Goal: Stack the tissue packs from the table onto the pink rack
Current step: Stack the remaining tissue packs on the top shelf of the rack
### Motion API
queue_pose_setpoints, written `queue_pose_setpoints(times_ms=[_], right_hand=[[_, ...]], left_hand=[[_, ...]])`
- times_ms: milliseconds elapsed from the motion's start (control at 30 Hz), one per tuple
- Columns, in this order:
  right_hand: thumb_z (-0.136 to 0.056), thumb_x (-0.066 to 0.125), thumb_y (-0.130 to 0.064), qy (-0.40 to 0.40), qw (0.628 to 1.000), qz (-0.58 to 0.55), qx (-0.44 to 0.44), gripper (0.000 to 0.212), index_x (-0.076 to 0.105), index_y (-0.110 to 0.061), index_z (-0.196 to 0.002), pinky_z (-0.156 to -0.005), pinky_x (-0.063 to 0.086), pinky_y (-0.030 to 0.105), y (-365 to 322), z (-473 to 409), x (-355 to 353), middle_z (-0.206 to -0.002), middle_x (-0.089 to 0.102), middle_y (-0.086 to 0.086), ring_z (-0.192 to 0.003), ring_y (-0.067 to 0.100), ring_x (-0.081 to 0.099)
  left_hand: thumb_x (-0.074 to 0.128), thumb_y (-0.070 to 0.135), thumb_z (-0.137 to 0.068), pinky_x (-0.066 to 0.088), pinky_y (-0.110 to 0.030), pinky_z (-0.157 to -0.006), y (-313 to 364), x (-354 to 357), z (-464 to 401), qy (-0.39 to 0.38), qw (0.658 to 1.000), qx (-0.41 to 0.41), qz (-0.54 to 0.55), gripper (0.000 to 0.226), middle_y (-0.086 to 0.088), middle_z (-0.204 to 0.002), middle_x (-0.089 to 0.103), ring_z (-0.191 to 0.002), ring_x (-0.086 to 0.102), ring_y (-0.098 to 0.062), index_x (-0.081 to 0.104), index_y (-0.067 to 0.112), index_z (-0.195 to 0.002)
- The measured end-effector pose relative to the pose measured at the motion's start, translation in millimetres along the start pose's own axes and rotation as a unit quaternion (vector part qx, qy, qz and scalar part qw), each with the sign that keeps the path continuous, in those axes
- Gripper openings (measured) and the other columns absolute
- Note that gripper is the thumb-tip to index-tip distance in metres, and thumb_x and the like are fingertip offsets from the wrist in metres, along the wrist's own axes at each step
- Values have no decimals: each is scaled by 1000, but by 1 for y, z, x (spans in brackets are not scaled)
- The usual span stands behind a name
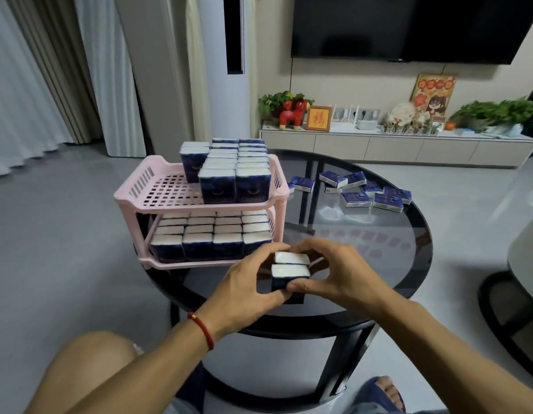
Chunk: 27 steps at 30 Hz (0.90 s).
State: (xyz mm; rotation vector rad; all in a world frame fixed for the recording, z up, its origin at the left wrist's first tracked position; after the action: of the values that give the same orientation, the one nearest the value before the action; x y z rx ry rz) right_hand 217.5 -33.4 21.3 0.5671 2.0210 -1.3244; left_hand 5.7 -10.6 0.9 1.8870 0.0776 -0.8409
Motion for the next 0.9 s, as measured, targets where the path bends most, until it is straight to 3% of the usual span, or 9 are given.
queue_pose_setpoints(times_ms=[167,267,400,500,600,700,767,900], right_hand=[[-81,77,-53,17,997,-67,-38,56,59,-26,-127,-85,59,22,-28,-7,8,-115,69,-15,-103,4,69],[-91,64,-58,61,992,-103,-39,44,60,-29,-125,-84,60,28,-42,-13,11,-113,69,-16,-102,8,69],[-97,59,-48,95,989,-104,-35,26,64,-33,-117,-81,60,30,-48,-22,15,-109,68,-20,-99,8,69],[-98,58,-42,106,990,-91,-38,21,66,-33,-114,-78,59,29,-49,-26,18,-106,68,-22,-96,9,68],[-97,57,-43,109,990,-81,-37,22,68,-33,-114,-75,59,28,-47,-27,20,-105,66,-25,-95,9,68],[-97,55,-43,116,990,-73,-29,22,68,-34,-112,-73,59,28,-43,-29,22,-100,67,-24,-92,7,68],[-99,54,-40,124,989,-78,-26,20,69,-33,-110,-71,59,30,-40,-30,23,-98,69,-19,-89,8,69],[-102,51,-40,128,987,-95,-25,23,70,-31,-109,-72,61,33,-38,-32,23,-102,71,-14,-91,11,72]], left_hand=[[84,32,-82,49,-28,-106,16,-41,19,37,997,39,-62,71,23,-133,61,-124,57,4,49,44,-143],[82,26,-75,52,-32,-104,23,-87,26,73,995,32,-54,62,20,-125,67,-118,63,-2,59,37,-132],[82,21,-74,52,-40,-104,36,-158,26,118,993,25,-1,59,5,-128,69,-119,66,-15,62,30,-128],[84,14,-77,56,-34,-92,41,-199,10,166,986,5,-32,57,8,-122,69,-115,65,-12,61,34,-125],[80,1,-81,56,-26,-84,37,-217,-21,164,981,-36,-99,57,10,-116,66,-109,60,-2,60,30,-124],[81,-4,-76,59,-31,-87,19,-217,-52,128,984,-73,-97,58,3,-116,67,-107,65,-12,62,25,-122],[83,-2,-75,58,-27,-80,10,-210,-68,105,985,-85,-106,58,0,-117,65,-105,66,-17,62,26,-122],[84,2,-77,52,-22,-78,-5,-198,-88,106,983,-74,-129,56,-1,-125,61,-101,63,-14,62,30,-121]])
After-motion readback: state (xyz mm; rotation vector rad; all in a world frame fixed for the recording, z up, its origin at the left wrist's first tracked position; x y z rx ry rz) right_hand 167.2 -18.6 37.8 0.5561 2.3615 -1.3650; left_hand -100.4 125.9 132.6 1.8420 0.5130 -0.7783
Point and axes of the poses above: each hand's wrist, its own z-axis away from the middle knuckle, its own x-axis out of the palm, y = z × x, the point moved 1 cm from there along -z, towards the middle knuckle
